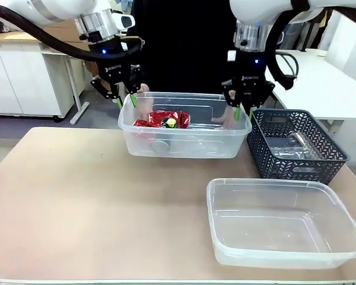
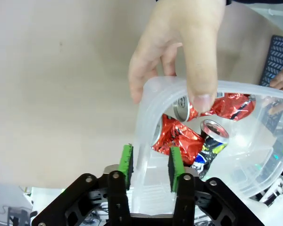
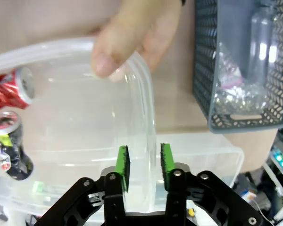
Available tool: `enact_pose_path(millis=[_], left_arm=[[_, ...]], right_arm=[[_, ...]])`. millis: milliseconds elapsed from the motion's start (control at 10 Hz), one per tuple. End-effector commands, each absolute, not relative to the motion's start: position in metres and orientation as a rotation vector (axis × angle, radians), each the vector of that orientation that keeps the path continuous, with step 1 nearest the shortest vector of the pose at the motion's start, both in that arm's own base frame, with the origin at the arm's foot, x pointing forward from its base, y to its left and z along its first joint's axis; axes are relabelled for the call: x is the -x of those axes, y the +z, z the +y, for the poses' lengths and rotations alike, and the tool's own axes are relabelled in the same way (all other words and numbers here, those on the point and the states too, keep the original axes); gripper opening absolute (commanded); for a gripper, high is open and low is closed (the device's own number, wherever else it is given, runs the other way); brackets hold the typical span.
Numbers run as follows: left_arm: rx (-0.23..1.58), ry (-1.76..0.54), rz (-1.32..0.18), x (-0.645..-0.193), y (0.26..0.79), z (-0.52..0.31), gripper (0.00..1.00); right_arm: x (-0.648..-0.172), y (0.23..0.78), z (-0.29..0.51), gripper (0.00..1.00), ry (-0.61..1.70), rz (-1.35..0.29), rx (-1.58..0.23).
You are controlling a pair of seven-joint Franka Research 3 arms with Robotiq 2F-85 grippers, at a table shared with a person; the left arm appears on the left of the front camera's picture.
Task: Sort the waste into each basket.
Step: Release the Organizing box you were holding, then pick up the Organizing box on the right side of the table and lift it.
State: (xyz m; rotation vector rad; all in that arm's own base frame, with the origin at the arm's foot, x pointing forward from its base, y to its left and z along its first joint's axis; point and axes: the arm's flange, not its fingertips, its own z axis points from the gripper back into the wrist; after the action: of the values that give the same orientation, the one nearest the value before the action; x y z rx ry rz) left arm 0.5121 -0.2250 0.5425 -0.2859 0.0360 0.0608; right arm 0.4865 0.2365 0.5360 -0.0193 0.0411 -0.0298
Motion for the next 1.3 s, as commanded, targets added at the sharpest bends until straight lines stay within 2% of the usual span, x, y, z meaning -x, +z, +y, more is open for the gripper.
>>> enact_pose_path(millis=[0,100,200,300,400,600,700,800,1200], left_arm=[[0.29,0.063,-0.011,-0.5,0.555,-0.213,1.0],[0.299,0.076,-0.04,-0.495,0.562,-0.207,1.0],[0.311,0.08,-0.066,-0.49,0.568,-0.203,1.0],[0.317,0.083,-0.087,-0.485,0.572,-0.2,1.0],[0.331,0.074,-0.098,-0.479,0.575,-0.197,1.0],[0.34,0.06,-0.106,-0.472,0.572,-0.193,1.0],[0.345,0.059,-0.089,-0.472,0.567,-0.193,1.0],[0.311,0.084,-0.093,-0.48,0.582,-0.201,1.0],[0.311,0.084,-0.093,-0.48,0.582,-0.201,1.0]], right_arm=[[-0.466,0.538,0.218,1.0,-0.065,-0.095,-0.1],[-0.461,0.545,0.206,1.0,-0.088,-0.157,-0.163],[-0.456,0.55,0.197,0.95,-0.084,-0.188,-0.225],[-0.453,0.552,0.189,1.0,-0.083,-0.19,-0.267],[-0.45,0.553,0.185,1.0,-0.065,-0.184,-0.296],[-0.448,0.553,0.182,1.0,-0.059,-0.165,-0.304],[-0.455,0.563,0.192,0.89,-0.107,-0.181,-0.263],[-0.455,0.563,0.192,0.89,-0.107,-0.181,-0.263],[-0.455,0.563,0.192,0.89,-0.107,-0.181,-0.263]])
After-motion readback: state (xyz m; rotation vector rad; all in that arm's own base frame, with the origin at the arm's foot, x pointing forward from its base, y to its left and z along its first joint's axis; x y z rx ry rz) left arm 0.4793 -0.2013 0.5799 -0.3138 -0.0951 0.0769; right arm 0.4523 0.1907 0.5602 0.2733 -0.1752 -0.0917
